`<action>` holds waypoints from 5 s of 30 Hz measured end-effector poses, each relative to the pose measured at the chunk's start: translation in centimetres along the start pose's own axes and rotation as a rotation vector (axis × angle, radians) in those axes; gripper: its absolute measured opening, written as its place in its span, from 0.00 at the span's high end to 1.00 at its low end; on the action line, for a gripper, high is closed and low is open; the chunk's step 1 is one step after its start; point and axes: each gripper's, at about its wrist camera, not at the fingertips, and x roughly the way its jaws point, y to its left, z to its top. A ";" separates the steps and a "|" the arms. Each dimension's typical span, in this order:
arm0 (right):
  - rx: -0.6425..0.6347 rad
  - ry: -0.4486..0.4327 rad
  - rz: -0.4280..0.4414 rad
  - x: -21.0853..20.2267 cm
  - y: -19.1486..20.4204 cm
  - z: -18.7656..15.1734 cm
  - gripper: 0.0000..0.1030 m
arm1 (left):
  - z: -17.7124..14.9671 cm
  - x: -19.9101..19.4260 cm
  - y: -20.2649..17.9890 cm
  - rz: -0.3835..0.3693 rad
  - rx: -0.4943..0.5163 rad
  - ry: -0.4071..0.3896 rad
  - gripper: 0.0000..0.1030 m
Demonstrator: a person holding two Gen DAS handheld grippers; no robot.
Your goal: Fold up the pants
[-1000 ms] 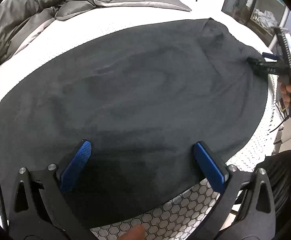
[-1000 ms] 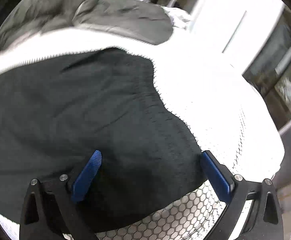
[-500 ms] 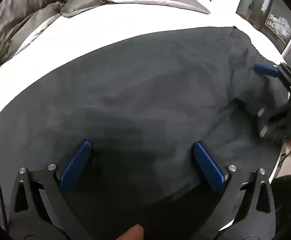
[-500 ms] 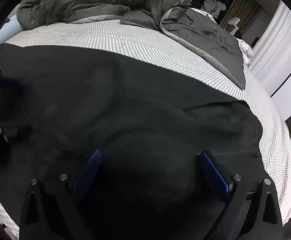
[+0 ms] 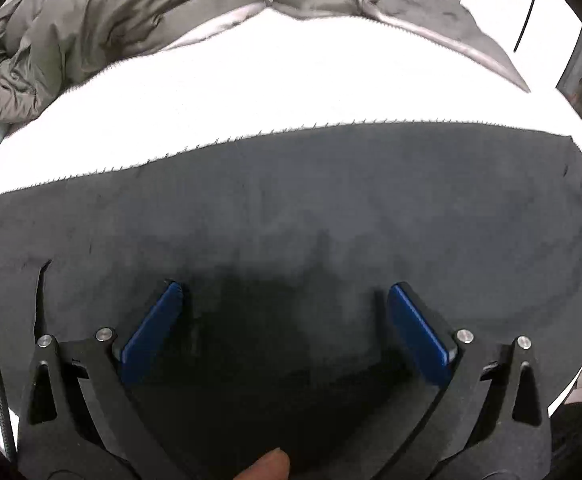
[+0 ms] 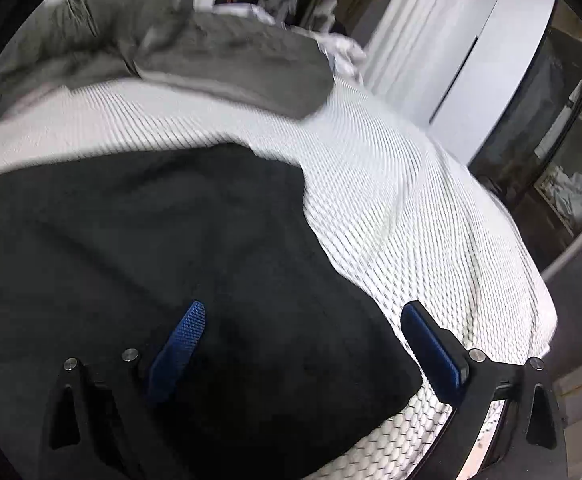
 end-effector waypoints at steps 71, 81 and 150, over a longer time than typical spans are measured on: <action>-0.118 0.133 0.270 2.4 8.9 1.7 0.21 | -2.5 -2.2 27.0 0.299 -0.251 -0.011 0.96; -0.112 0.122 0.294 2.3 7.8 1.5 0.21 | -6.2 -3.5 26.9 0.271 -0.275 -0.063 0.87; 0.703 -0.010 0.630 0.2 -12.2 -9.2 0.86 | -9.1 -9.3 9.2 -0.156 -0.250 -0.203 0.26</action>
